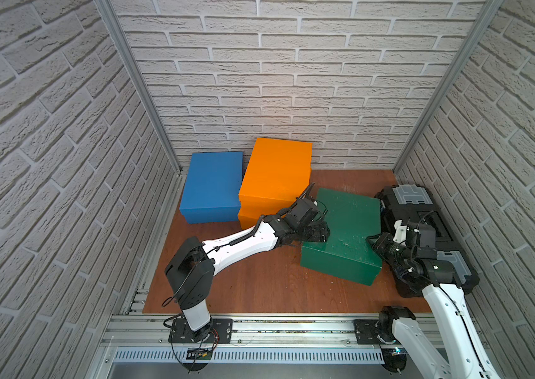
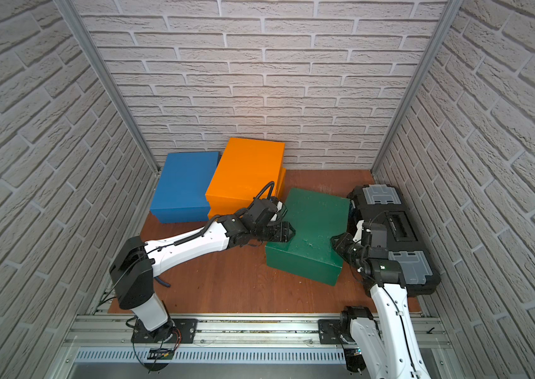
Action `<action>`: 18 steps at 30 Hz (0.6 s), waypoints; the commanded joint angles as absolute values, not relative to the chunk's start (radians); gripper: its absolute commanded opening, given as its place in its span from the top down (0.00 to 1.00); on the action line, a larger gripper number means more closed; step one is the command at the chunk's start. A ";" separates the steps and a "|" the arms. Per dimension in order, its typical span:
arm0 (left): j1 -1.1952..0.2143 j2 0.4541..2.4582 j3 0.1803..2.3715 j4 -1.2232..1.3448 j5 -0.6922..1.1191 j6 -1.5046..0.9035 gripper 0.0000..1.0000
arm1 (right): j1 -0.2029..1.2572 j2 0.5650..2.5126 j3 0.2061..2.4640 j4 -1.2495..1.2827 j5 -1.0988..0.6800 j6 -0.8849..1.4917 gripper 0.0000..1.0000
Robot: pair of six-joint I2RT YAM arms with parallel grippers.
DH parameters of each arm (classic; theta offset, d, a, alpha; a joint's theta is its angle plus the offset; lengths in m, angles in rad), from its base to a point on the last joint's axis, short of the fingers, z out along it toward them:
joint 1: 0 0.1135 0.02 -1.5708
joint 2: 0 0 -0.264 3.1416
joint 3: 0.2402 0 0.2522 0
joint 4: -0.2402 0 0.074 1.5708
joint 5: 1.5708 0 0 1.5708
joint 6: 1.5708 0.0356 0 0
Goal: Stack the shoeboxes
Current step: Pick up the shoebox from the center of the board.
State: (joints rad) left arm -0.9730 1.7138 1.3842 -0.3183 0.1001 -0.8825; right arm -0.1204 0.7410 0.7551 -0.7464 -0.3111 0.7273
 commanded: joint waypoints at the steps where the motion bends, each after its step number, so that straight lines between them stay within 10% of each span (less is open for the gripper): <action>1: -1.059 1.665 1.499 -0.095 0.250 -0.821 0.27 | -0.062 0.739 0.797 -0.736 -0.537 0.701 0.65; 18: -1.060 1.658 1.708 -0.215 0.207 -0.680 0.28 | -0.019 0.854 1.049 -0.754 -0.509 0.690 0.68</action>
State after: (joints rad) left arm -0.9726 1.7061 1.6318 -0.4667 0.0132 -0.7742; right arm -0.1036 0.8173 1.0054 -0.7822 -0.2886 0.7216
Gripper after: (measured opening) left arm 0.724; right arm 0.363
